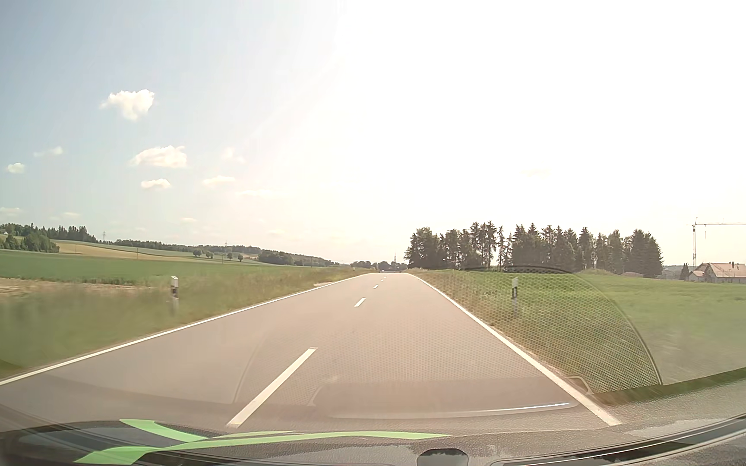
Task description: Follow the waypoints while adhering to traffic rules and regulations
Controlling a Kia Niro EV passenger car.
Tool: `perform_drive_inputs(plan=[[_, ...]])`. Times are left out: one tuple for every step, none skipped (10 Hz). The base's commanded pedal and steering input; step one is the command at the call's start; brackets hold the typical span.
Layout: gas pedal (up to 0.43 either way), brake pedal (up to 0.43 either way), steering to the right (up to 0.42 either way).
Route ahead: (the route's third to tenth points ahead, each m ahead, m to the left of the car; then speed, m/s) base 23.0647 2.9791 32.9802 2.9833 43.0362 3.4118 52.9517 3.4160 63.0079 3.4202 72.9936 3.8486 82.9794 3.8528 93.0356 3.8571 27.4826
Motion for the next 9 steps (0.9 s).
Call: perform_drive_inputs(plan=[[0.220, 0.000, 0.000], [0.220, 0.000, 0.000], [0.220, 0.000, 0.000], [0.220, 0.000, 0.000], [0.220, 0.000, 0.000], [0.209, 0.000, -0.001], [0.157, 0.000, -0.001], [0.150, 0.000, -0.002], [0.150, 0.000, -0.004]])
